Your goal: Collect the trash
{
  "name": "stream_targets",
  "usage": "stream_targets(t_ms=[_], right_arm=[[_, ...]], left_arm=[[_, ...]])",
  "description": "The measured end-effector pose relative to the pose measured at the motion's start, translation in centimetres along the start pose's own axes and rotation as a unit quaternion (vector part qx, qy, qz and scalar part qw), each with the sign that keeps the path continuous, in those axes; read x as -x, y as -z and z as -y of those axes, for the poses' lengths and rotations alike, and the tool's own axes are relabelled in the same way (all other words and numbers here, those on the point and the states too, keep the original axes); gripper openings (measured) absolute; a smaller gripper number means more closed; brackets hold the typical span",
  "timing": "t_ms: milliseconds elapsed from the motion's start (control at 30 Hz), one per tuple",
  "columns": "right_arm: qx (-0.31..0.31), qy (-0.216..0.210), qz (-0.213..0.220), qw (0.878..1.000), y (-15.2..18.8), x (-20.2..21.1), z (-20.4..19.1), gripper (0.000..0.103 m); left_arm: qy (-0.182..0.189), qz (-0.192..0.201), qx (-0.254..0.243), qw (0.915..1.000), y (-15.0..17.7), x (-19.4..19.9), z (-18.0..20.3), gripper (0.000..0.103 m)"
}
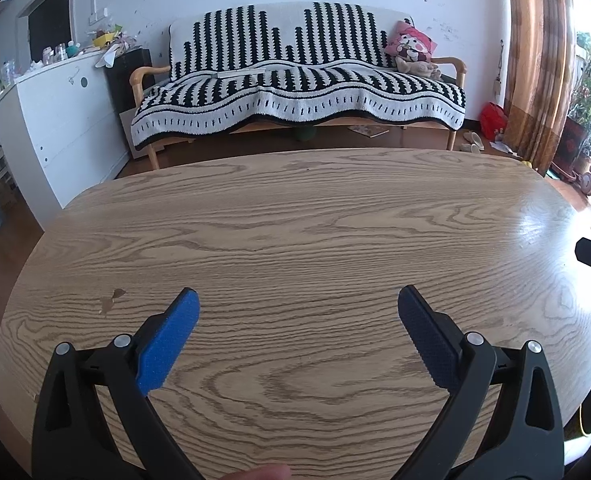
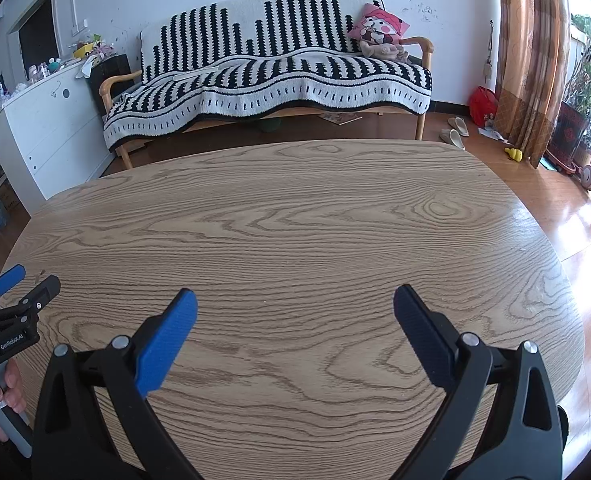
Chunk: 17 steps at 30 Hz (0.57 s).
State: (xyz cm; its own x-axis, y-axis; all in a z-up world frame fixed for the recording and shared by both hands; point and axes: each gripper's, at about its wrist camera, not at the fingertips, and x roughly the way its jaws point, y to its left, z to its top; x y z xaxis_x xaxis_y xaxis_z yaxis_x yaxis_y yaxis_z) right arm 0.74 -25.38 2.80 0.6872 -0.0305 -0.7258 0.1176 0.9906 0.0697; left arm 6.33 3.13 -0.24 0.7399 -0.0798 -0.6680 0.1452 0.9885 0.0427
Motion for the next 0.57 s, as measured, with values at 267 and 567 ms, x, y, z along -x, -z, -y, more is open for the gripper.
stream_targets(t_ms=[267, 567], right_arm=[[0.0, 0.0, 0.0, 1.0, 0.04, 0.07, 0.15, 0.095], [0.006, 0.011, -0.006, 1.0, -0.28, -0.55, 0.58, 0.096]], left_arm=[[0.005, 0.007, 0.0, 1.0, 0.07, 0.38, 0.01, 0.096], [-0.003, -0.008, 0.007, 0.9999, 0.14, -0.13, -0.78, 0.096]])
